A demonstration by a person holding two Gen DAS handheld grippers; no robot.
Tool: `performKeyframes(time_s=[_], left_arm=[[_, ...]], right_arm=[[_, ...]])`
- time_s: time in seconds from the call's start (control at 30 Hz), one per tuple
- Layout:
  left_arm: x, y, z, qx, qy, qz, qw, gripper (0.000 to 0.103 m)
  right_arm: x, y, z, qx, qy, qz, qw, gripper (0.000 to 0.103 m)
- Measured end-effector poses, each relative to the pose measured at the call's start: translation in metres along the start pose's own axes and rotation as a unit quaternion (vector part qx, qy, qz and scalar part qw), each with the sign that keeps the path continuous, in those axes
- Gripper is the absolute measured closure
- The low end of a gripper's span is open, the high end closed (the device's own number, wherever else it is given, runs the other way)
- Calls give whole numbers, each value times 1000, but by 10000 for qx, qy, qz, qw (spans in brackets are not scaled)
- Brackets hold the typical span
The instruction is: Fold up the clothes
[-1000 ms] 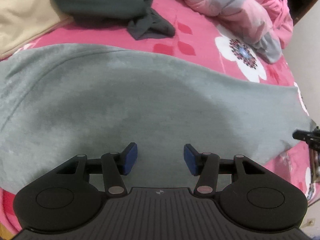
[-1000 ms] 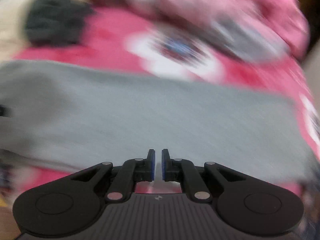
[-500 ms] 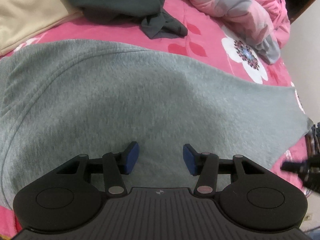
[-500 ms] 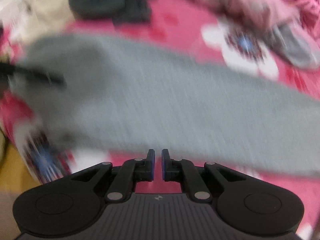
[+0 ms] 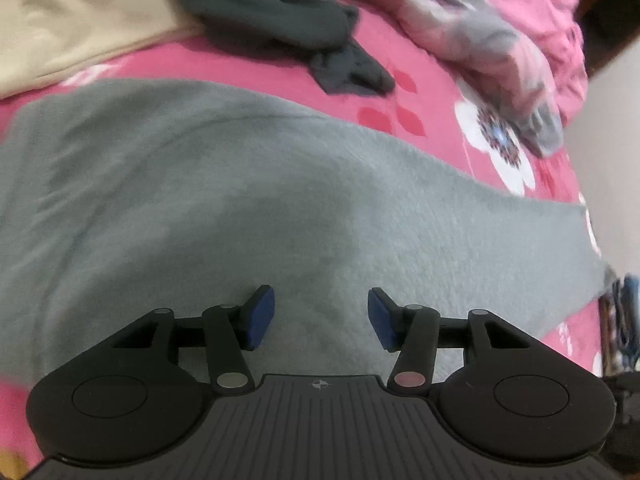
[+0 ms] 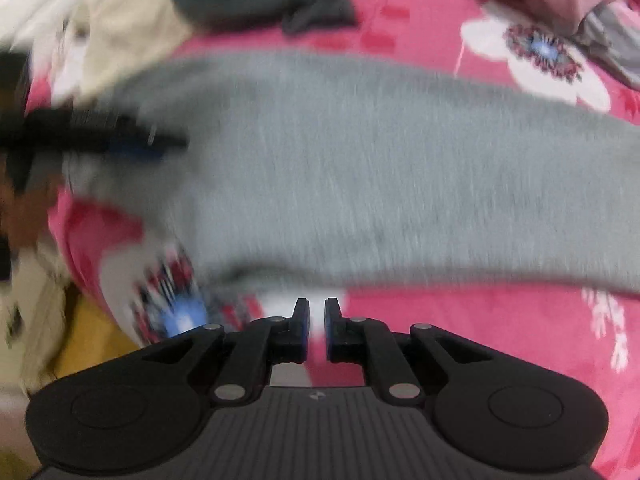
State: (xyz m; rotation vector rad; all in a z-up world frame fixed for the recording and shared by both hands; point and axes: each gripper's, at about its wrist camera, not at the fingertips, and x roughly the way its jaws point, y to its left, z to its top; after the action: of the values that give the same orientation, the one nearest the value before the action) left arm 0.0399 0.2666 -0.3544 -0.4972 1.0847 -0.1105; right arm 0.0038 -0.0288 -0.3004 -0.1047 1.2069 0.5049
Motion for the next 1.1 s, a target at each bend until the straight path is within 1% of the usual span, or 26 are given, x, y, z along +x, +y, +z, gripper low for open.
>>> performKeyframes(time_s=[0.1, 0.17, 0.23, 0.33, 0.37, 0.4, 0.43, 0.47, 0.5, 0.53, 0.6, 0.67, 0.73, 0.77, 0.83, 0.9, 1.0, 1.07, 1.1], left_arm=[[-26, 24, -4, -538, -101, 46, 9985, 49], [-44, 44, -8, -954, -188, 116, 9952, 49], [-61, 66, -13, -1421, -278, 194, 9893, 49], [-80, 95, -22, -2053, -426, 265, 9774, 48], [-86, 103, -26, -2213, -478, 278, 9736, 48], [-92, 109, -29, -2338, -530, 279, 9704, 48], [-96, 115, -31, -2454, -586, 338, 9670, 46], [-101, 120, -34, -2565, -645, 439, 9634, 44], [-105, 125, -36, -2691, -713, 501, 9592, 44], [-109, 132, -38, -2851, -787, 523, 9538, 44], [-116, 146, -41, -3197, -931, 555, 9413, 44], [-123, 160, -45, -3540, -1075, 582, 9272, 44], [-130, 172, -47, -3792, -1214, 607, 9153, 44], [-133, 177, -48, -3877, -1266, 623, 9109, 44], [-137, 185, -48, -3984, -1329, 660, 9051, 44], [-138, 190, -49, -4021, -1347, 678, 9031, 44], [-138, 195, -51, -4049, -1349, 709, 9016, 44], [-138, 197, -53, -4088, -1342, 715, 8999, 44], [-138, 198, -54, -4104, -1337, 715, 8992, 44]], right_arm=[[3, 16, 27, -48, -297, 196, 9994, 95], [11, 28, 41, -107, -416, 343, 9985, 94], [22, 44, 52, -178, -509, 461, 9975, 88], [41, 76, 66, -521, -568, 621, 9951, 83], [47, 89, 69, -715, -595, 689, 9933, 82], [52, 105, 70, -1001, -642, 780, 9898, 78], [57, 121, 71, -1285, -688, 870, 9855, 72], [62, 138, 71, -1610, -755, 946, 9795, 67], [67, 155, 70, -1996, -856, 1000, 9710, 61], [71, 171, 69, -2387, -973, 1047, 9605, 57], [79, 201, 64, -3041, -1254, 1074, 9382, 53], [86, 227, 60, -3538, -1520, 1066, 9167, 48], [92, 246, 56, -3887, -1729, 1072, 8986, 34], [94, 255, 53, -4064, -1832, 1068, 8887, 31], [103, 272, 44, -4438, -1929, 967, 8697, 23], [116, 288, 35, -4808, -1838, 725, 8543, 23], [137, 304, 25, -5239, -1609, 317, 8358, 23], [148, 310, 19, -5506, -1578, 83, 8197, 20], [150, 311, 18, -5546, -1600, 5, 8166, 20]])
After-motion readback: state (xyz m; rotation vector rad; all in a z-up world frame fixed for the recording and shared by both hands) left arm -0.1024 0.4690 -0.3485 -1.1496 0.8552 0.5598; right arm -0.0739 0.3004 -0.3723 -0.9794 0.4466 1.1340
